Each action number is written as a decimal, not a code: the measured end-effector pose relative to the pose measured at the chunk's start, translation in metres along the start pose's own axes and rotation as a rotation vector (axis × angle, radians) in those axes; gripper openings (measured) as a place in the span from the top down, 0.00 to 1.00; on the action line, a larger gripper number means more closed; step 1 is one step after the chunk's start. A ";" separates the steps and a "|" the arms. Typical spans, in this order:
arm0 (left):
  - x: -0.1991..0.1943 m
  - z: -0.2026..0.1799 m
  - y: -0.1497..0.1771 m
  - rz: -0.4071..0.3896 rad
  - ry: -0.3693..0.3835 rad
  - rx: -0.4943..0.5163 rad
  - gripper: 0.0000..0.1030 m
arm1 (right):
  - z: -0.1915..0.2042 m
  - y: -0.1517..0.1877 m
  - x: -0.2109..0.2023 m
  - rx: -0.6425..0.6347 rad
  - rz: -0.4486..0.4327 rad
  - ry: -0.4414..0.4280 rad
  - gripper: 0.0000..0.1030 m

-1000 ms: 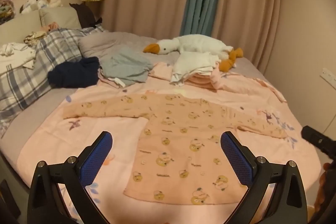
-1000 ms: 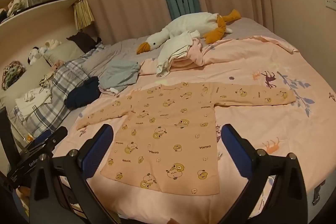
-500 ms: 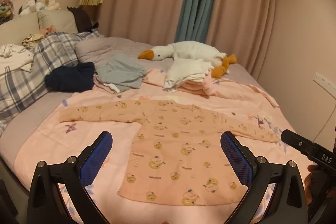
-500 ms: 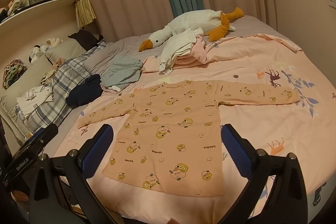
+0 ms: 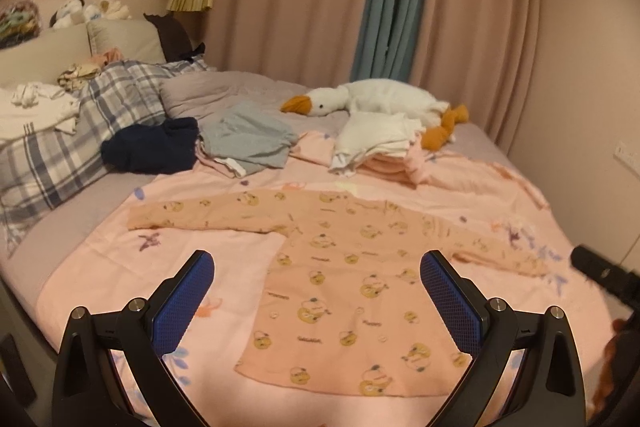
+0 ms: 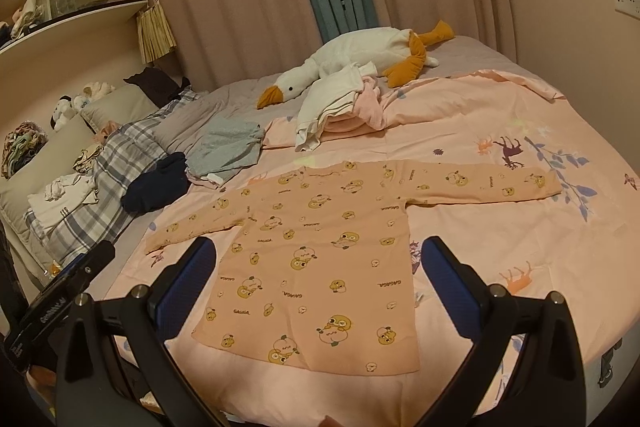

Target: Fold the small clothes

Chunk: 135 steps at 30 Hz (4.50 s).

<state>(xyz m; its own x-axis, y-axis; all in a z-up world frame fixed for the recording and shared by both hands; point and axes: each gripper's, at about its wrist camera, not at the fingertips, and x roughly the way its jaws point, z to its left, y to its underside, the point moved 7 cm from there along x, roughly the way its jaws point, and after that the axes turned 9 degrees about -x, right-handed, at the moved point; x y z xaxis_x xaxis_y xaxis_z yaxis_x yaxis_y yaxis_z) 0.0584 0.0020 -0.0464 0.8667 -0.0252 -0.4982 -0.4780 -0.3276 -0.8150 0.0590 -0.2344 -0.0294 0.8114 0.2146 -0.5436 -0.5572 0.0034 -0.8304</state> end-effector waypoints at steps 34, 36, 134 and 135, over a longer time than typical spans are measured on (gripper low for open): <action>0.004 -0.001 0.005 0.049 0.054 -0.034 0.01 | -0.003 0.002 0.001 -0.002 0.013 0.018 0.00; 0.004 -0.001 0.005 0.045 0.056 -0.036 0.01 | -0.002 0.002 0.001 -0.004 0.012 0.021 0.00; 0.271 0.067 0.015 0.373 0.226 -0.370 0.04 | -0.217 -0.084 0.108 0.143 0.182 0.244 0.02; 0.282 0.067 0.024 0.419 0.238 -0.387 0.05 | -0.236 -0.084 0.113 0.153 0.199 0.275 0.04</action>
<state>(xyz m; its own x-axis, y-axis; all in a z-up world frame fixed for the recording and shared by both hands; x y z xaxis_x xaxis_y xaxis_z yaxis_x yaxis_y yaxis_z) 0.2818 0.0502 -0.2261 0.6457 -0.4216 -0.6367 -0.7371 -0.5618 -0.3755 0.2390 -0.4411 -0.0501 0.6903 -0.0442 -0.7222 -0.7117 0.1384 -0.6887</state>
